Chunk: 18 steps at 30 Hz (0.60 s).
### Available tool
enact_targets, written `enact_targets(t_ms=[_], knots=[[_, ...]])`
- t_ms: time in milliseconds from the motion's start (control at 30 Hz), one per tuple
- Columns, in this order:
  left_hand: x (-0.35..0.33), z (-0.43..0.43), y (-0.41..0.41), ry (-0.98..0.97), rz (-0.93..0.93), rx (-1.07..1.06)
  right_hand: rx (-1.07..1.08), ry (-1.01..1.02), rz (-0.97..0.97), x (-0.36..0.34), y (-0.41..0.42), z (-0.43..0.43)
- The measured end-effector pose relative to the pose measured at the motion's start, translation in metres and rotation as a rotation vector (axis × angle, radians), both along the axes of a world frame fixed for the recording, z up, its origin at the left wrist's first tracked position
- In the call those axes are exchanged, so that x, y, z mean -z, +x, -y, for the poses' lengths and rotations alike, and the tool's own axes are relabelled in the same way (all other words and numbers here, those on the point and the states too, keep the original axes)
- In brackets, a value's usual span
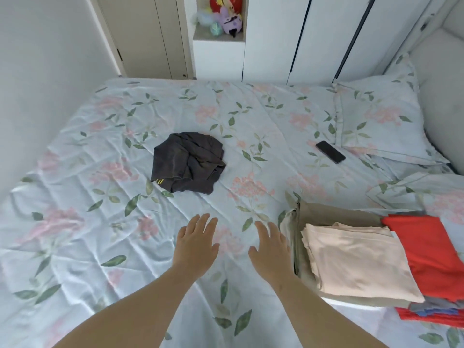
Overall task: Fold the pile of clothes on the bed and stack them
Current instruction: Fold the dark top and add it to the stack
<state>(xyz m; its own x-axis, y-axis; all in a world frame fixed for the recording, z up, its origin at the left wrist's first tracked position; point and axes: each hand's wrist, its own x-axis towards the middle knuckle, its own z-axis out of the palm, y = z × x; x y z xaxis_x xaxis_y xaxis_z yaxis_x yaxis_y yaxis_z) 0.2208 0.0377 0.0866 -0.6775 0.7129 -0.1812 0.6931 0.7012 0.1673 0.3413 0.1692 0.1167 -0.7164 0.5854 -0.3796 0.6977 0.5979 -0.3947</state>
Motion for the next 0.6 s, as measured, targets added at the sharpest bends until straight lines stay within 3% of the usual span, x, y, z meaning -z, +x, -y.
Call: enact_targets(t_ms=[267, 600], knots=[[0.016, 0.095, -0.083, -0.07, 0.062, -0.057, -0.054, -0.075, 0.091, 0.018, -0.08, 0.084], [0.092, 0.063, -0.182, -0.094, 0.101, -0.055, -0.023, -0.09, 0.179, 0.094, -0.168, 0.039]])
